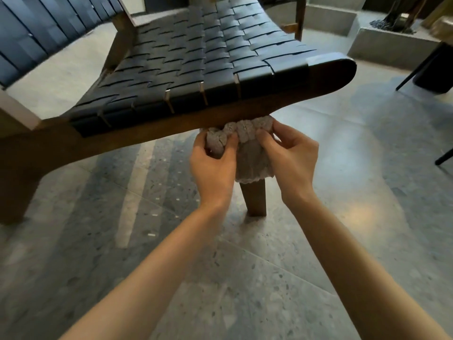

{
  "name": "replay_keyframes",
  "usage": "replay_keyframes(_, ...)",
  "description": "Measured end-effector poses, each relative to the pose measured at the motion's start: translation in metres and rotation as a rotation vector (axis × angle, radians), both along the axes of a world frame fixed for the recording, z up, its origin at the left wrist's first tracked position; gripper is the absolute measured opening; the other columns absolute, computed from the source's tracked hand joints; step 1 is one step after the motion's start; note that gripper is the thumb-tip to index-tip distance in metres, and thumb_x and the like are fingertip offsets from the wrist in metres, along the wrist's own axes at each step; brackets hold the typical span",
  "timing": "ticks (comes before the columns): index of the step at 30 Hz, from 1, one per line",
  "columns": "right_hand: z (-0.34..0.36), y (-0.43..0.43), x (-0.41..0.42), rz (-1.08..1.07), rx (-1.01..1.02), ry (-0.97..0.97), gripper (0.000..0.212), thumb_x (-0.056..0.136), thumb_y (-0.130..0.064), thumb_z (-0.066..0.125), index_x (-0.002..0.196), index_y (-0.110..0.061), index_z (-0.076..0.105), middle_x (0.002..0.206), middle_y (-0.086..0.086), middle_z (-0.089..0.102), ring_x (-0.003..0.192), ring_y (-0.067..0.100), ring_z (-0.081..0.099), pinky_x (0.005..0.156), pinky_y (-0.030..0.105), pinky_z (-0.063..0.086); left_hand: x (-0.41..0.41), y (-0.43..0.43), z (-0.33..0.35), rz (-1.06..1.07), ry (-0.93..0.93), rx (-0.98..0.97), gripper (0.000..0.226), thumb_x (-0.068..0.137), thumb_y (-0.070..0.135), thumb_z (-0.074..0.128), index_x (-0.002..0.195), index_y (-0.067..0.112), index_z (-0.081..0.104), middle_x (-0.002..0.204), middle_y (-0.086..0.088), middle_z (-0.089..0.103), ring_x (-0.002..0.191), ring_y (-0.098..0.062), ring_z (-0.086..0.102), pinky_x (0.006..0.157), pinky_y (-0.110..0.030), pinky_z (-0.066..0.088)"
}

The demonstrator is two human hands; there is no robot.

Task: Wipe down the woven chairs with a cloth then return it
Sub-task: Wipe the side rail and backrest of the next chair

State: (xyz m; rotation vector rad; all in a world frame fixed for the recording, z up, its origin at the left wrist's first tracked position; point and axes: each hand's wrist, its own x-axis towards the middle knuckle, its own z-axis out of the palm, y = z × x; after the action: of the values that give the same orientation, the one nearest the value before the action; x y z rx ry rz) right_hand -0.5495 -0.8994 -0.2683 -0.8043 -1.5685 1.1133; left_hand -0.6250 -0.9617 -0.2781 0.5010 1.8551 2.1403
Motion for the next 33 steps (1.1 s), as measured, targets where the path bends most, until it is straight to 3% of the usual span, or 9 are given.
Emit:
replay_keyframes(4, 0.006, -0.002, -0.004, -0.045, 0.004, 0.005, 0.027, 0.083, -0.018, 0.074, 0.109, -0.012, 0.072, 0.083, -0.024, 0.064, 0.081, -0.015, 0.063, 0.068, 0.007, 0.050, -0.003, -0.004, 0.005, -0.010, -0.002, 0.020, 0.043, 0.083, 0.028, 0.070, 0.122, 0.015, 0.057, 0.112, 0.001, 0.064, 0.101, -0.008, 0.062, 0.087, -0.024, 0.054)
replay_keyframes(8, -0.002, -0.002, -0.001, -0.064, 0.013, 0.003, 0.026, 0.082, -0.015, 0.075, 0.107, -0.011, 0.072, 0.086, -0.021, 0.066, 0.082, -0.014, 0.063, 0.069, 0.007, 0.050, -0.007, -0.004, -0.001, -0.044, 0.011, -0.019, 0.045, 0.082, 0.026, 0.072, 0.122, 0.016, 0.054, 0.116, 0.001, 0.062, 0.104, -0.011, 0.060, 0.089, -0.027, 0.054)
replay_keyframes(15, -0.064, 0.008, 0.020, -0.103, -0.152, -0.109, 0.020, 0.079, -0.017, 0.078, 0.098, -0.014, 0.073, 0.090, -0.012, 0.070, 0.085, -0.007, 0.066, 0.066, 0.008, 0.050, -0.002, 0.001, -0.064, -0.166, 0.110, -0.223, 0.033, 0.082, 0.023, 0.072, 0.109, 0.028, 0.053, 0.104, 0.014, 0.053, 0.097, 0.000, 0.051, 0.078, -0.004, 0.041)
replay_keyframes(17, -0.081, 0.010, 0.028, -0.124, -0.169, -0.209, 0.019, 0.079, -0.021, 0.079, 0.095, -0.021, 0.070, 0.090, -0.013, 0.069, 0.084, -0.005, 0.066, 0.066, 0.011, 0.052, -0.005, 0.003, -0.083, -0.257, 0.113, -0.336, 0.035, 0.083, 0.025, 0.071, 0.114, 0.024, 0.056, 0.106, 0.014, 0.052, 0.100, -0.001, 0.050, 0.078, -0.004, 0.039)
replay_keyframes(19, -0.096, 0.009, 0.035, -0.142, -0.177, -0.324, 0.017, 0.079, -0.025, 0.078, 0.090, -0.028, 0.065, 0.089, -0.012, 0.067, 0.081, -0.001, 0.064, 0.069, 0.023, 0.057, -0.009, 0.002, -0.096, -0.369, 0.086, -0.459, 0.038, 0.084, 0.031, 0.069, 0.118, 0.022, 0.056, 0.109, 0.011, 0.057, 0.102, -0.006, 0.053, 0.084, -0.015, 0.042)
replay_keyframes(23, -0.108, 0.008, 0.038, 0.021, -0.230, -0.562, 0.016, 0.083, -0.028, 0.073, 0.090, -0.024, 0.059, 0.084, -0.013, 0.061, 0.074, 0.007, 0.062, 0.063, 0.029, 0.058, -0.019, -0.006, -0.105, -0.505, 0.112, -0.632, 0.034, 0.088, 0.028, 0.063, 0.119, 0.018, 0.053, 0.113, 0.000, 0.061, 0.107, -0.018, 0.057, 0.088, -0.027, 0.045)
replay_keyframes(27, -0.091, 0.007, 0.037, 0.229, -0.363, -0.771, 0.020, 0.083, -0.027, 0.072, 0.103, -0.026, 0.066, 0.093, -0.014, 0.065, 0.082, 0.007, 0.065, 0.072, 0.030, 0.059, -0.041, -0.019, -0.083, -0.730, 0.073, -0.808, 0.037, 0.090, 0.025, 0.061, 0.124, 0.016, 0.050, 0.107, 0.006, 0.050, 0.105, -0.011, 0.051, 0.084, -0.017, 0.038)
replay_keyframes(30, -0.061, -0.004, 0.037, 0.391, -0.451, -0.877, 0.028, 0.081, -0.018, 0.075, 0.108, -0.024, 0.072, 0.096, -0.010, 0.070, 0.078, 0.007, 0.069, 0.077, 0.034, 0.059, -0.055, -0.041, -0.052, -0.872, -0.114, -0.885, 0.038, 0.091, 0.025, 0.061, 0.127, 0.021, 0.049, 0.117, 0.001, 0.052, 0.113, -0.017, 0.052, 0.094, -0.024, 0.044)
replay_keyframes(33, -0.017, -0.022, 0.035, 0.493, -0.435, -0.938, 0.030, 0.077, -0.016, 0.078, 0.105, -0.029, 0.073, 0.096, -0.007, 0.073, 0.072, 0.009, 0.070, 0.074, 0.039, 0.059, -0.062, -0.064, -0.007, -0.896, -0.143, -0.914, 0.035, 0.092, 0.021, 0.060, 0.125, 0.024, 0.050, 0.127, 0.000, 0.050, 0.117, -0.017, 0.050, 0.094, -0.022, 0.040)
